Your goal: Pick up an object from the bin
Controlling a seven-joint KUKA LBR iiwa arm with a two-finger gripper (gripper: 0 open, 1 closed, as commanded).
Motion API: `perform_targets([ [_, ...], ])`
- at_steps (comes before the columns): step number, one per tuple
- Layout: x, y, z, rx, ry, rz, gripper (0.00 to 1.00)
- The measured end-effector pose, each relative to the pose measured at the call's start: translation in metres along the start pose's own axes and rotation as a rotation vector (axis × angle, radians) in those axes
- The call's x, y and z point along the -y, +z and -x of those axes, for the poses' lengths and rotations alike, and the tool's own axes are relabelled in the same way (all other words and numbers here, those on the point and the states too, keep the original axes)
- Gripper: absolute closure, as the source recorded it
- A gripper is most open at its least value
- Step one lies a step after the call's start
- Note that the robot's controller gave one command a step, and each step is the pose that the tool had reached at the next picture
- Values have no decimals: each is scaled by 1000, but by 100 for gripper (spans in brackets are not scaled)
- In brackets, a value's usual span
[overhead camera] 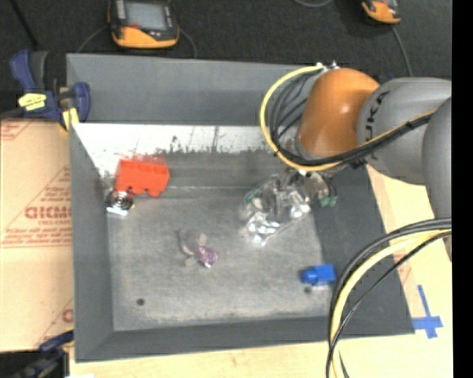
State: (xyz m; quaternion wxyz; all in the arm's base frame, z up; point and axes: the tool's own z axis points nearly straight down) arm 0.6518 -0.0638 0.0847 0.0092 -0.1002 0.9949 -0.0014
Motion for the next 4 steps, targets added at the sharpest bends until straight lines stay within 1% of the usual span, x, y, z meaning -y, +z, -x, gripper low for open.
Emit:
perform_targets([
  [1,-15,-95,-41,-6,33,3,100],
  [2,-22,-32,-56,-17,0,5,100],
  [3,-22,-35,-54,-13,0,3,0],
  [4,-20,12,-11,-7,-290,3,0],
])
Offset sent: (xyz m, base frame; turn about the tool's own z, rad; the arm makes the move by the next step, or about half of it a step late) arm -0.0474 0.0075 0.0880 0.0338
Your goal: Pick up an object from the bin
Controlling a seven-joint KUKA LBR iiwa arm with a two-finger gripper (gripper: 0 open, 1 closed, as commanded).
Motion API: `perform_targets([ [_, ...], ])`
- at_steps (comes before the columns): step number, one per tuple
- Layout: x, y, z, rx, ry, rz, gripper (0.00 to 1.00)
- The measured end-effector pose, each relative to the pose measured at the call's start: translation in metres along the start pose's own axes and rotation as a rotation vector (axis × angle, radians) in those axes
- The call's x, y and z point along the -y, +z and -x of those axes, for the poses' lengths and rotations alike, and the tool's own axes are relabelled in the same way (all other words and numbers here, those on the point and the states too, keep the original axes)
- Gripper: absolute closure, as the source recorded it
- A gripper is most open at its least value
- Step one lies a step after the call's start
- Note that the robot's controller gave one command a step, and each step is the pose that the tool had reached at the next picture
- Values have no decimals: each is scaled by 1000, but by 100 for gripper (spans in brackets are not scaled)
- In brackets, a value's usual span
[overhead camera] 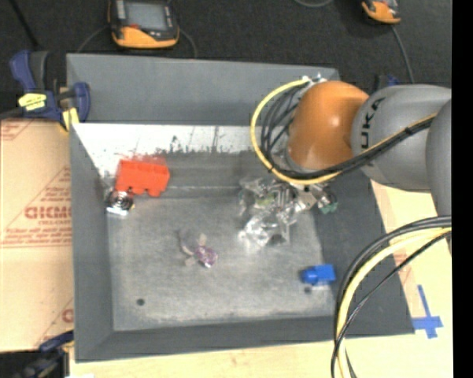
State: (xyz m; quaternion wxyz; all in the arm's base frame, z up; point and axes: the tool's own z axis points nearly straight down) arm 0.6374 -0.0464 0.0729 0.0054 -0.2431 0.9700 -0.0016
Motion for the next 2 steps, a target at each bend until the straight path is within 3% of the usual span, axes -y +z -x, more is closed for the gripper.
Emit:
perform_targets([
  [1,-1,0,-3,-16,2,8,100],
  [2,5,-137,5,-1,-2,-1,100],
])
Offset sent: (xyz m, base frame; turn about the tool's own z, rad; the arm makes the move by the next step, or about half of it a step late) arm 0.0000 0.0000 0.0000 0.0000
